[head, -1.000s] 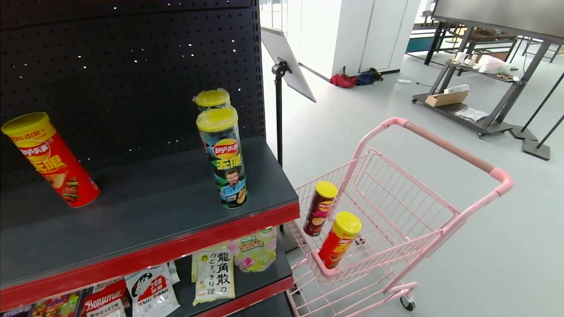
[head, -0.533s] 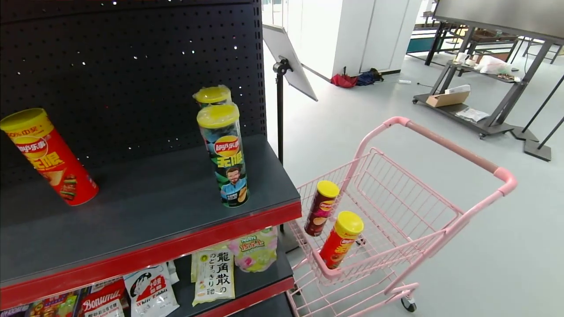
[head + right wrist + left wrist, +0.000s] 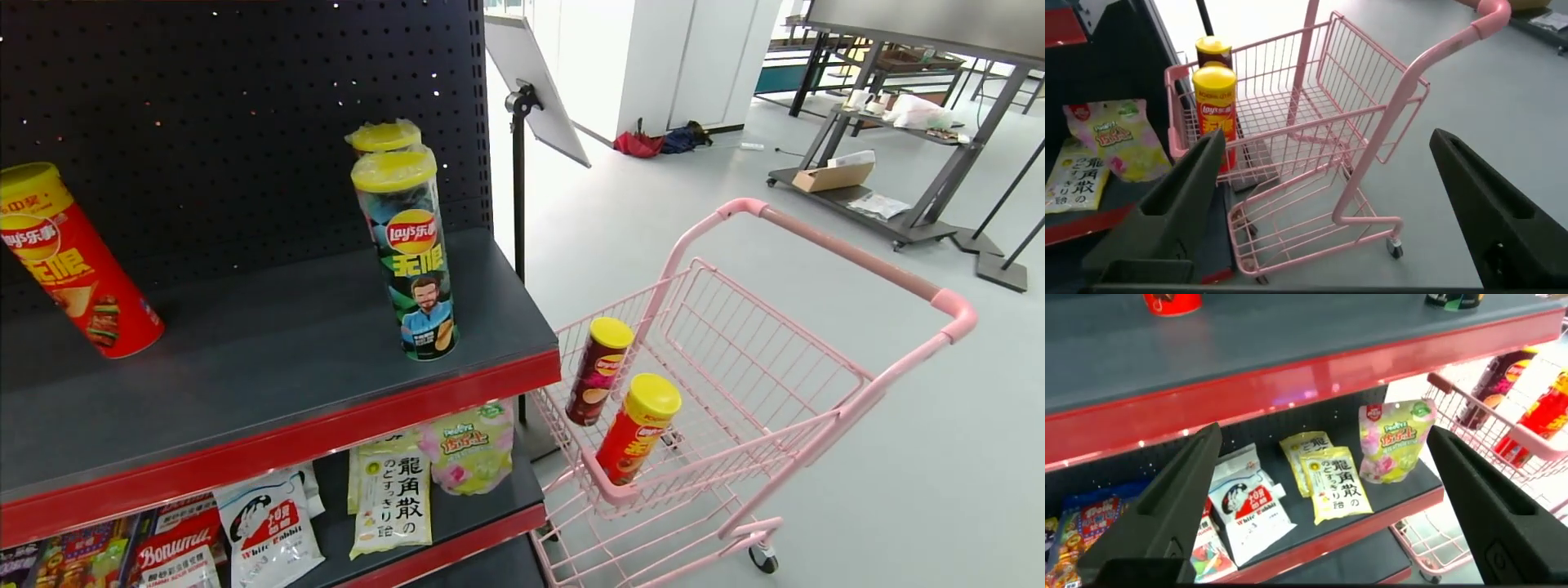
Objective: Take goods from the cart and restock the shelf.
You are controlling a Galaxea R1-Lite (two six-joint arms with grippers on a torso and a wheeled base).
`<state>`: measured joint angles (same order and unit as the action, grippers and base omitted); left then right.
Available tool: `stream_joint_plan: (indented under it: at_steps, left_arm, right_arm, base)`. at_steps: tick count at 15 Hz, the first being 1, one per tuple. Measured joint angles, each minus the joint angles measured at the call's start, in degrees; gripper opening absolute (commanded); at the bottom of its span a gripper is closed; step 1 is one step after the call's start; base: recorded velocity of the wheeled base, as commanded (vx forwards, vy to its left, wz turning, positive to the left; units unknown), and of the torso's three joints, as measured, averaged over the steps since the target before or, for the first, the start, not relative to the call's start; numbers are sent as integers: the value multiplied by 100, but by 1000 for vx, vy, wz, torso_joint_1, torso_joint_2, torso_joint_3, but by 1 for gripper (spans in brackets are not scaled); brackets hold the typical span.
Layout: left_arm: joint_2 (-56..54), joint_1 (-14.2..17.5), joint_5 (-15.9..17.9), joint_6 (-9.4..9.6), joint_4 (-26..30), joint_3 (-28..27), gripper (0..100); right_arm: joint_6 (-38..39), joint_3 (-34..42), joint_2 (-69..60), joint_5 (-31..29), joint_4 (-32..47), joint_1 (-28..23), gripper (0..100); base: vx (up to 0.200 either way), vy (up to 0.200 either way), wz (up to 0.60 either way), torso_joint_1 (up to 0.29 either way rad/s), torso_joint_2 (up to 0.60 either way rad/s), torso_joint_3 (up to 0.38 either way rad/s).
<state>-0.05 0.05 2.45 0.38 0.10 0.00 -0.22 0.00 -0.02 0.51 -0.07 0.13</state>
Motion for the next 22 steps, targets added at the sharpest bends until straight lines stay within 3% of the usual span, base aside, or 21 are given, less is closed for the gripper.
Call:
stream_joint_plan:
  at_steps: [10,17,19,22]
  left_arm:
    - [0,2,1,5,1,0,100]
    - [0,2,4,13,-2,0,100]
    - [0,2,6,13,0,-5,100]
    - [0,0,11,16,-5,-5,100]
  right_arm:
    - [-7,0,0,0,7,2,100]
    - [-54,-68,115,27,10,-11,100]
    - [169,-606,499,82,-6,28,100]
    - [323,-1738,2152,474,-123,345,100]
  base:
    - [0,0,0,-167,485,314]
    - [0,0,0,-25,84,58]
    - [0,0,0,0,0,0]
    - [0,0,0,0,0,0]
